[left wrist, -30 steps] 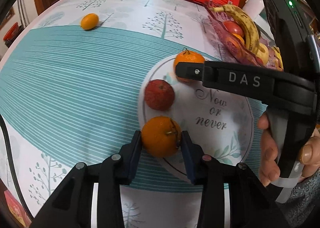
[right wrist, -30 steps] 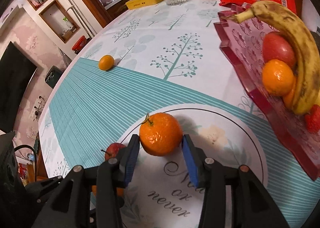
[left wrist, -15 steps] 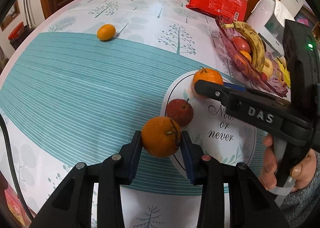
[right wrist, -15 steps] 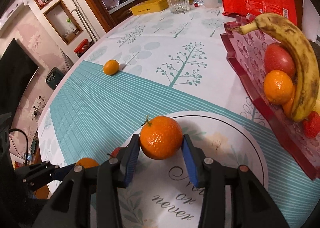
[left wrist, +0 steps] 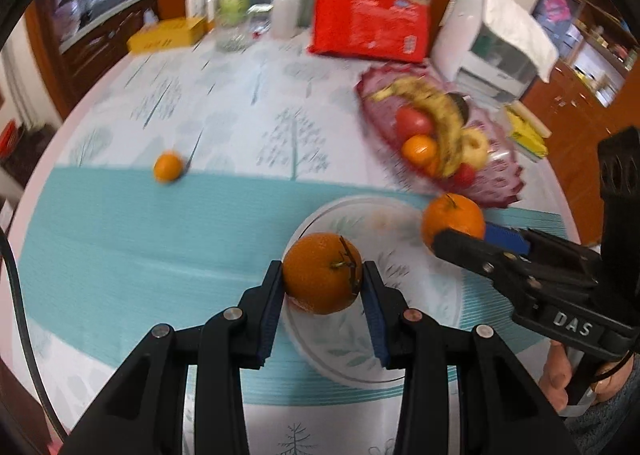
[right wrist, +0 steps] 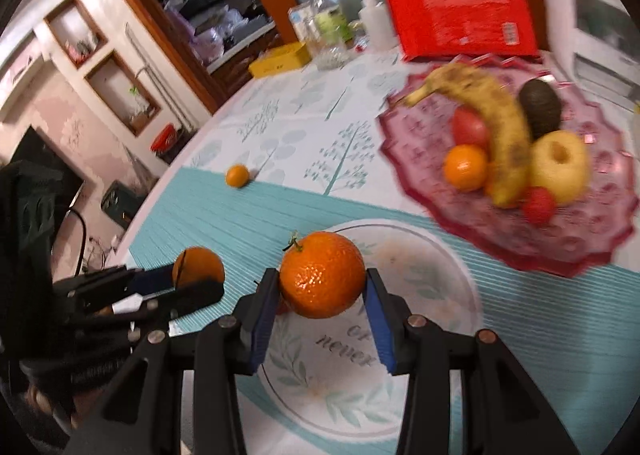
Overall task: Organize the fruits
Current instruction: 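Carry both held mandarins over the pink bowl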
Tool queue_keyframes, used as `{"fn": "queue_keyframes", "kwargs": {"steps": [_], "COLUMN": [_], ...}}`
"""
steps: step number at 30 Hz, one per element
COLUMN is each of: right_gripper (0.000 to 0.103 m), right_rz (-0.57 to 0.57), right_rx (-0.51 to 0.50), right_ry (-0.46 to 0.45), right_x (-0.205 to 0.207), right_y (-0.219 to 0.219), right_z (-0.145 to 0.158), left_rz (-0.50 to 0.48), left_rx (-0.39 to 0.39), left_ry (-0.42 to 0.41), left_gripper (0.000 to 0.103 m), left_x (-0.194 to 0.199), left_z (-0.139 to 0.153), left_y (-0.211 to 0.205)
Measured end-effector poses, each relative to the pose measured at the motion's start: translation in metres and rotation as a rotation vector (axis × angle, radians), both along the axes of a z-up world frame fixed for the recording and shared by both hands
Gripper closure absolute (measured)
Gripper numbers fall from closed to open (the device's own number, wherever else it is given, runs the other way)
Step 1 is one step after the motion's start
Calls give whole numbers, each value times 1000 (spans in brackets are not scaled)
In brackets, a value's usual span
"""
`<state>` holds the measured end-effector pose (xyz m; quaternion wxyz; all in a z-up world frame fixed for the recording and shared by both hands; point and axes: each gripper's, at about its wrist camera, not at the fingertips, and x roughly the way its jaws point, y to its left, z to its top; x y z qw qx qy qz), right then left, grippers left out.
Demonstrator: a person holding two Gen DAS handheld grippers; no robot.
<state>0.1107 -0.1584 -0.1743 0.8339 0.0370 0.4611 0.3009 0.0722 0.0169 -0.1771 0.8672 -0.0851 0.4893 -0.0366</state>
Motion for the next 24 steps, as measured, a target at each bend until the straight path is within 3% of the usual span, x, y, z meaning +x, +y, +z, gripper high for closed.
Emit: {"fn": "queue_keyframes", "kwargs": {"steps": [15,19,24], "right_gripper": [60,60,60], "right_rz": [-253,-299,-364], "right_rx": [43,13,-6], "right_ry": [-230,-278,-278], "right_x": [24,42,73], "right_y": [-94,-112,-129], "right_z": [148,174,175], "left_rz": [-250,-303,-353], "left_rx": [78,148,209], "left_ry": [-211,-261,-261], "left_gripper": [66,66,66], "left_x": [86,118,167], "left_z": [156,182,179], "left_y": [-49,-65,-85]}}
